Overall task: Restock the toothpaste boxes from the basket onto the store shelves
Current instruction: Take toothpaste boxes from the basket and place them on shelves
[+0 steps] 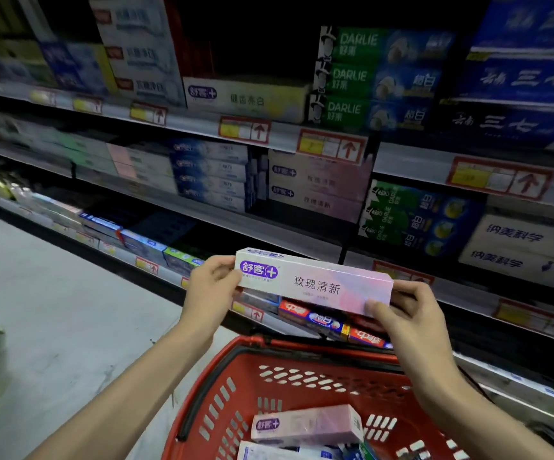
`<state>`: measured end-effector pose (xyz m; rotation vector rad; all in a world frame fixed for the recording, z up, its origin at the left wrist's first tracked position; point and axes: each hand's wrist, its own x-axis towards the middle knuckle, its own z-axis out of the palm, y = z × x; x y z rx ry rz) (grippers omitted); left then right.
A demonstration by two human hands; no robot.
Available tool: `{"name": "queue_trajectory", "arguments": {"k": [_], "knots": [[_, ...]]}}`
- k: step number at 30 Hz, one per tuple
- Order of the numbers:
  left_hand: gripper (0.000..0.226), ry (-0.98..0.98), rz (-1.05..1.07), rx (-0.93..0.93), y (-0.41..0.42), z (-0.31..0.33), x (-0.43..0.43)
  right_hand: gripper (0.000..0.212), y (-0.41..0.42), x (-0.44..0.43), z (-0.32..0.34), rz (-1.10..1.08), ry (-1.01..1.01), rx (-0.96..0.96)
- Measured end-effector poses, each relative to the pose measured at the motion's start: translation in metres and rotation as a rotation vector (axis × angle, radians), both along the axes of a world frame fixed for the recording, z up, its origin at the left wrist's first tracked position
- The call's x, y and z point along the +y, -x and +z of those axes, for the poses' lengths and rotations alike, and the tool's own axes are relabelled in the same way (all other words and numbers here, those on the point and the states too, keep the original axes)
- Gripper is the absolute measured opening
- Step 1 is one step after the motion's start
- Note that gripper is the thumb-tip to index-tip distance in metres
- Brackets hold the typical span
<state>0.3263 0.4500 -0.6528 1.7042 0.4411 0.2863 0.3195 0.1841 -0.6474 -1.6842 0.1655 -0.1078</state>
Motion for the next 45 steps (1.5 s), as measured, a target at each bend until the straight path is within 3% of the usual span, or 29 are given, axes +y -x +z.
{"name": "queue_trajectory", "arguments": {"k": [4,10,21,27,29,33,36,40,45], "knots": [[0.021,-0.112,0.043,-0.051,-0.043,0.009,0.007,0.03,-0.032,0.027,-0.003,-0.122,0.136,-0.152],[0.024,-0.249,0.161,-0.107,-0.113,0.014,0.02,0.027,-0.085,0.056,-0.002,-0.256,0.296,-0.225],[0.031,-0.168,0.28,-0.137,-0.182,0.014,0.011,0.058,-0.134,0.078,0.0,-0.274,0.341,-0.048],[0.032,-0.159,0.292,-0.102,-0.194,0.015,0.012,0.06,-0.148,0.087,-0.008,-0.254,0.277,-0.009],[0.028,-0.176,0.253,-0.055,-0.196,0.011,0.012,0.055,-0.151,0.088,-0.011,-0.259,0.249,0.03],[0.02,-0.305,0.099,0.165,-0.202,-0.001,0.012,0.019,-0.156,0.09,-0.01,-0.216,0.279,0.136],[0.017,-0.32,0.065,0.245,-0.208,-0.004,0.008,0.024,-0.157,0.092,-0.005,-0.19,0.334,0.168],[0.017,-0.261,0.07,0.213,-0.212,-0.005,0.008,0.023,-0.156,0.094,-0.001,-0.196,0.314,0.177],[0.036,-0.253,0.071,0.118,-0.194,0.002,0.009,0.022,-0.149,0.094,-0.001,-0.196,0.358,0.15]]}}
